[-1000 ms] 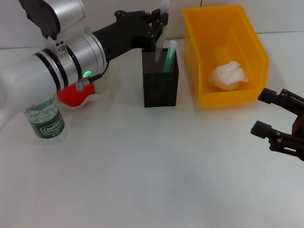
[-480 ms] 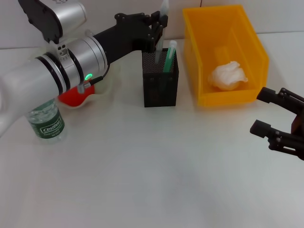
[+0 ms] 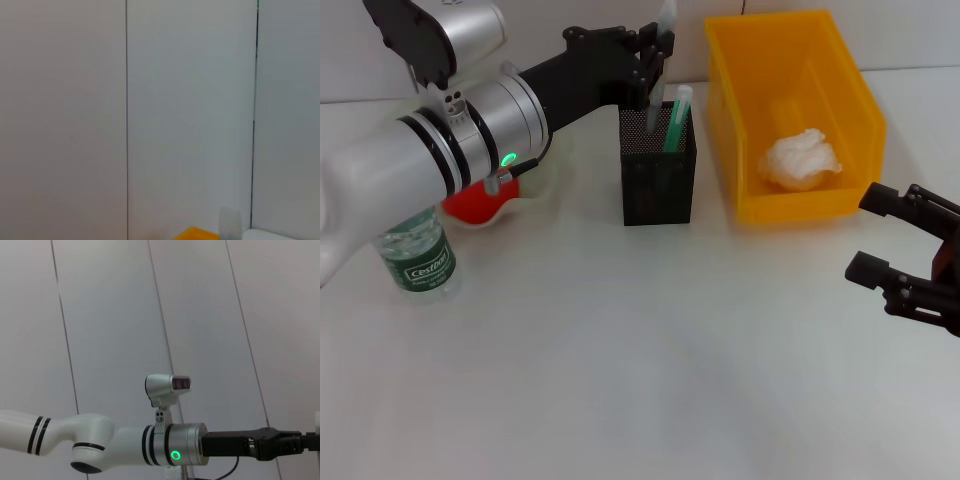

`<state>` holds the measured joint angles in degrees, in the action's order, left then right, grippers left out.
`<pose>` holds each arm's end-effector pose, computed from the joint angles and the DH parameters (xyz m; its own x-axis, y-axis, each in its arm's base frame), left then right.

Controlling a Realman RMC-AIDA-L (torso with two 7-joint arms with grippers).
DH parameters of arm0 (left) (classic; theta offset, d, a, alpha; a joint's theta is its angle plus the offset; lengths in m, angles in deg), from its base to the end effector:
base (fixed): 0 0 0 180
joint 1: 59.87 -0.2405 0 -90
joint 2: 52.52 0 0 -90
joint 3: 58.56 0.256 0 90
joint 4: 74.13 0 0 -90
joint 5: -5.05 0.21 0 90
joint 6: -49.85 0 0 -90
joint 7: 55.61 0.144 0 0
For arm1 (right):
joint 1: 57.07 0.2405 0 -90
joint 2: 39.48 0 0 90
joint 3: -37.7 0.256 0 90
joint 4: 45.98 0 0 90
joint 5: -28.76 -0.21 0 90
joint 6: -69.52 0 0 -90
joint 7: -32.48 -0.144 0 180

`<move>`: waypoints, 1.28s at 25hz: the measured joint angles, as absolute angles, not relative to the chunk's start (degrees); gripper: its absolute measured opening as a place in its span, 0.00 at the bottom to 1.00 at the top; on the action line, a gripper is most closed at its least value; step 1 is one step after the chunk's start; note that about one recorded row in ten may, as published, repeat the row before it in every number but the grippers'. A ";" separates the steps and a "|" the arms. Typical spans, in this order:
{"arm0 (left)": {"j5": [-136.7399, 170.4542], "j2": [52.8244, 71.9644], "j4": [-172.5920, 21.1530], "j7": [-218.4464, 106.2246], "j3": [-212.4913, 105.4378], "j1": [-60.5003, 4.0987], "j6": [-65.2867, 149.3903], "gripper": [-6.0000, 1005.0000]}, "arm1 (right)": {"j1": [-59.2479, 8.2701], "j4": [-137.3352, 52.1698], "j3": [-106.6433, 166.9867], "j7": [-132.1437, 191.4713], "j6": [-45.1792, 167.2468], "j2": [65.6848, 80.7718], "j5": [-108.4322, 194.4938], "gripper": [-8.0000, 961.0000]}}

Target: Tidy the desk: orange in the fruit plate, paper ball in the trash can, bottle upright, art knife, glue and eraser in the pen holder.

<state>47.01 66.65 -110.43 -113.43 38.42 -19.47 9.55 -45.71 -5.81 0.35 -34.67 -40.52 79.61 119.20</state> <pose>-0.1276 0.4182 -0.0699 0.7638 0.0530 0.6433 0.4275 -0.7882 -0.4427 0.2914 0.2319 0.0557 0.5707 -0.0738 -0.8179 -0.4328 -0.8734 -0.2232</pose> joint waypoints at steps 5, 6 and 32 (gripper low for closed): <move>47.01 66.65 -110.42 -113.45 38.42 -19.44 9.55 0.19 | -45.72 -5.81 0.35 -34.67 -40.47 79.61 119.20 0.87; 47.02 66.65 -110.40 -113.45 38.41 -19.44 9.54 0.19 | -45.72 -5.81 0.35 -34.67 -40.47 79.61 119.20 0.87; 58.21 65.80 -116.16 -127.99 38.52 -21.42 11.18 0.67 | -45.63 -3.84 0.36 -37.37 -41.13 79.29 119.46 0.87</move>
<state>58.21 65.80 -116.16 -127.99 38.52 -21.42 11.18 -45.63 -3.84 0.36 -37.37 -41.13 79.29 119.46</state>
